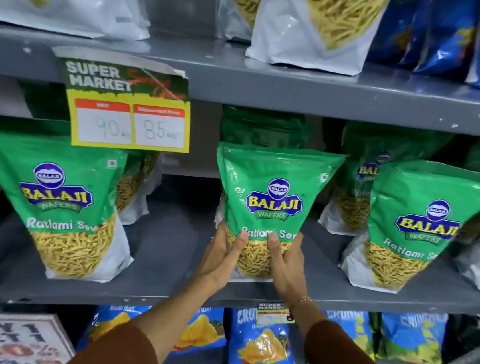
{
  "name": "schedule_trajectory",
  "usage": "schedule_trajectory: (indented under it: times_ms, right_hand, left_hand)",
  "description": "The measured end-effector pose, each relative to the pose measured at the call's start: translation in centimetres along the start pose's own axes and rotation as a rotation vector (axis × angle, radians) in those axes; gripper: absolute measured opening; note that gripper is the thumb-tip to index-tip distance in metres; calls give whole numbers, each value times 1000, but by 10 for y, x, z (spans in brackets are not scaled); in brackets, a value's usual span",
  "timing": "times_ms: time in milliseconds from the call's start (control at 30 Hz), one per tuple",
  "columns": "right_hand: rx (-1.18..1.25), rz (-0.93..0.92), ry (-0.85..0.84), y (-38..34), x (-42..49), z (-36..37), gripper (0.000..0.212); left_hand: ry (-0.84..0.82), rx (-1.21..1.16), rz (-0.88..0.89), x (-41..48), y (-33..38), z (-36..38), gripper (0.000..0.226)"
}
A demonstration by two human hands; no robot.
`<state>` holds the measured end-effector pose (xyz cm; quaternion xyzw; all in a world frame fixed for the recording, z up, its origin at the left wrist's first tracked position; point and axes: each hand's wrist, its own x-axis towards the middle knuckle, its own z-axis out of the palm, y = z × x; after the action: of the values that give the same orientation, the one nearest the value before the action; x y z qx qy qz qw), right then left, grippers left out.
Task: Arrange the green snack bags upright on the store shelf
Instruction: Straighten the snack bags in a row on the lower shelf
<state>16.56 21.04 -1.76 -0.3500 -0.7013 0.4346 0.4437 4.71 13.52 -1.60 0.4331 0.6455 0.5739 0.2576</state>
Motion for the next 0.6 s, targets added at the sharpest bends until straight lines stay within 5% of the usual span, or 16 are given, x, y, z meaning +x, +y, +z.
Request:
schedule_trajectory:
  times_ms: [133, 233, 300, 367, 500, 600]
  right_hand:
    - [-46, -96, -47, 13, -8, -6, 84]
    - [-345, -305, 144, 38, -15, -36, 83]
    - [-459, -414, 305, 50, -11, -72, 76]
    - [-522, -437, 414, 63, -4, -112, 74]
    - [-414, -201, 479, 75, 15, -171, 81]
    - [-119, -78, 349, 83, 30, -197, 90]
  left_hand:
    - [267, 36, 146, 2, -15, 14, 87]
    - [585, 362, 538, -2, -7, 37, 79]
    - [522, 506, 908, -5, 8, 66, 66]
    - [381, 507, 1012, -2, 18, 107, 60]
    - [62, 168, 526, 15, 34, 194, 63]
    - [14, 28, 161, 30, 39, 236, 79]
